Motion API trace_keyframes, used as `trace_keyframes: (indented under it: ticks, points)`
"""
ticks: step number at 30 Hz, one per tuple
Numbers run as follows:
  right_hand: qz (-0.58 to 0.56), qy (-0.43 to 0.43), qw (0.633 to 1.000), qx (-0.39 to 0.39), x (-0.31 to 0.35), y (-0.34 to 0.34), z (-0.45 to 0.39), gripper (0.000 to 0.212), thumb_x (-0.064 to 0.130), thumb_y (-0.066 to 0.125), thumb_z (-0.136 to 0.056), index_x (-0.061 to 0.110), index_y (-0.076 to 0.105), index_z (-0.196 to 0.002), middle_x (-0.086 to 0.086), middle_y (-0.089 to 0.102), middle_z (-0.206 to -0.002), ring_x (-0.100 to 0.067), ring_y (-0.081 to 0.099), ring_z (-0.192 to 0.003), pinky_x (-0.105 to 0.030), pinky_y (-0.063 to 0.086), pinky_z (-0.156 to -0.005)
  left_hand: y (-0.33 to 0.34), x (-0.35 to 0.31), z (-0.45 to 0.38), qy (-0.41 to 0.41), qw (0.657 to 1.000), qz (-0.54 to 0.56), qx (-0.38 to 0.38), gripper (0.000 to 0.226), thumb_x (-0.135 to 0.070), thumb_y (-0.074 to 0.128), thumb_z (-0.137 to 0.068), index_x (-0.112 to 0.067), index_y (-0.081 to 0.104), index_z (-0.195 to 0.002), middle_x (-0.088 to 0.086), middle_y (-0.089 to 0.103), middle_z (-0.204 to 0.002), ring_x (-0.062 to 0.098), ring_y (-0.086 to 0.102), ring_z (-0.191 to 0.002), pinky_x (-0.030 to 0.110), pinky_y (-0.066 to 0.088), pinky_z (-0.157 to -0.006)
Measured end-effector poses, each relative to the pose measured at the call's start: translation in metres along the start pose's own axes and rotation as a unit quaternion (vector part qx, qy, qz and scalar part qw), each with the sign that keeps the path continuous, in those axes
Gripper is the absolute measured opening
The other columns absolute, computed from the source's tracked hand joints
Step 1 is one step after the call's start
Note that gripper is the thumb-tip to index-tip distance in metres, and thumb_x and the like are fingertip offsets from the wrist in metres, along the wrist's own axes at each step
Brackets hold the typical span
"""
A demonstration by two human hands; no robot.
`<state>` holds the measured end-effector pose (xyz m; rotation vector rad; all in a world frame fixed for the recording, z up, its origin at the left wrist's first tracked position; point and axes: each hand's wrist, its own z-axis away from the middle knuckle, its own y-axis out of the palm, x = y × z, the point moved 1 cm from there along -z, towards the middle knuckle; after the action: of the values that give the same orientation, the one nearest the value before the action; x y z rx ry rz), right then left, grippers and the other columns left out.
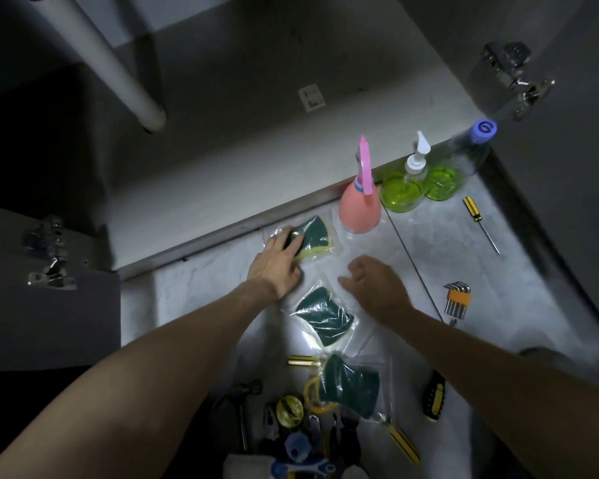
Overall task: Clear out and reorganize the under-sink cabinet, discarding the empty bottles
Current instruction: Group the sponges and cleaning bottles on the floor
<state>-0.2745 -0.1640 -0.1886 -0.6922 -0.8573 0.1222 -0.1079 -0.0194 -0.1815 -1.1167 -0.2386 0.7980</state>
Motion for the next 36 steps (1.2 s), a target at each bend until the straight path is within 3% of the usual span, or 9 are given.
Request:
trace_keyframes:
  ticks: [4, 8, 12, 17, 22, 25, 28, 32, 36]
  points:
    - [0.136, -0.068, 0.982, 0.11, -0.004, 0.03, 0.02, 0.051, 0.056, 0.072, -0.08, 0.023, 0.054, -0.114, 0.006, 0.053, -0.104, -0.014, 0.056, -0.094, -0.033, 0.047, -0.081, 0.008, 0.024, 0.011, -0.034, 0.999, 0.009, -0.008, 0.069, -0.033, 0.054, -0.092, -0.025, 0.023, -0.154, 0.005, 0.025, -0.156, 0.029, 0.032, -0.136, 0.046, 0.044, -0.104]
    - [0.141, -0.067, 0.981, 0.114, 0.012, 0.036, 0.018, 0.036, 0.048, 0.073, -0.081, 0.024, 0.053, -0.099, 0.005, 0.059, -0.092, -0.017, 0.06, -0.085, -0.034, 0.052, -0.078, 0.009, 0.048, 0.036, -0.097, 0.993, 0.061, -0.022, 0.058, -0.038, 0.064, -0.088, -0.023, 0.037, -0.137, 0.007, 0.045, -0.132, 0.029, 0.05, -0.118, 0.042, 0.05, -0.089]
    - [0.053, -0.024, 0.997, 0.051, 0.022, 0.027, 0.008, 0.014, 0.031, 0.065, -0.089, 0.023, 0.054, -0.084, -0.002, 0.064, -0.082, -0.025, 0.064, -0.08, -0.038, 0.054, -0.074, 0.013, 0.059, 0.06, -0.224, 0.958, 0.176, -0.033, 0.057, -0.046, 0.072, -0.083, -0.02, 0.041, -0.123, 0.008, 0.056, -0.122, 0.031, 0.06, -0.107, 0.043, 0.051, -0.089]
    - [-0.093, 0.095, 0.99, -0.044, 0.031, 0.018, 0.002, 0.025, 0.037, 0.058, -0.095, 0.013, 0.064, -0.09, -0.009, 0.071, -0.086, -0.033, 0.067, -0.086, -0.041, 0.054, -0.083, 0.024, 0.066, 0.091, -0.312, 0.927, 0.199, -0.054, 0.06, -0.065, 0.062, -0.082, -0.017, 0.048, -0.114, 0.009, 0.064, -0.107, 0.034, 0.061, -0.102, 0.034, 0.044, -0.076]
    - [0.132, -0.053, 0.988, -0.053, 0.033, 0.012, 0.019, 0.047, 0.044, 0.044, -0.101, 0.011, 0.066, -0.075, -0.011, 0.068, -0.072, -0.035, 0.065, -0.072, -0.036, 0.052, -0.068, 0.023, 0.057, 0.111, -0.274, 0.947, 0.139, -0.099, 0.048, -0.06, 0.034, -0.093, -0.022, 0.056, -0.074, 0.009, 0.068, -0.086, 0.033, 0.061, -0.083, 0.033, 0.038, -0.063]
    - [0.168, -0.224, 0.956, -0.083, 0.041, 0.008, 0.013, 0.013, 0.026, 0.054, -0.094, 0.017, 0.06, -0.087, -0.004, 0.065, -0.086, -0.029, 0.062, -0.082, -0.038, 0.048, -0.065, 0.012, 0.065, 0.11, -0.109, 0.979, 0.063, -0.162, 0.015, -0.029, 0.056, -0.086, -0.024, 0.055, -0.1, 0.005, 0.059, -0.101, 0.031, 0.057, -0.097, 0.035, 0.045, -0.068]
    - [0.258, -0.346, 0.902, 0.023, 0.045, 0.01, -0.005, 0.054, 0.011, 0.068, -0.073, 0.013, 0.058, -0.126, -0.008, 0.057, -0.132, -0.029, 0.052, -0.119, -0.045, 0.05, -0.092, 0.004, 0.076, 0.094, -0.001, 0.996, -0.069, -0.054, 0.079, -0.011, 0.071, -0.069, -0.023, 0.04, -0.141, 0.009, 0.031, -0.149, 0.031, 0.031, -0.137, 0.045, 0.041, -0.105]
    - [0.424, -0.376, 0.817, 0.106, 0.044, 0.018, -0.02, 0.083, 0.015, 0.077, -0.065, 0.014, 0.047, -0.142, -0.009, 0.048, -0.145, -0.03, 0.047, -0.126, -0.036, 0.044, -0.098, 0.002, 0.085, 0.079, -0.002, 0.988, -0.15, 0.039, 0.088, -0.012, 0.069, -0.076, -0.03, 0.025, -0.15, 0.004, 0.011, -0.158, 0.029, 0.022, -0.141, 0.042, 0.036, -0.106]
    - [0.439, -0.339, 0.829, 0.067, 0.05, 0.03, -0.031, 0.062, 0.024, 0.071, -0.079, 0.016, 0.048, -0.136, -0.007, 0.053, -0.128, -0.025, 0.05, -0.113, -0.033, 0.044, -0.085, 0.01, 0.096, 0.08, -0.094, 0.991, -0.081, 0.043, 0.073, -0.016, 0.067, -0.078, -0.028, 0.035, -0.143, 0.0, 0.032, -0.145, 0.025, 0.039, -0.128, 0.042, 0.047, -0.093]
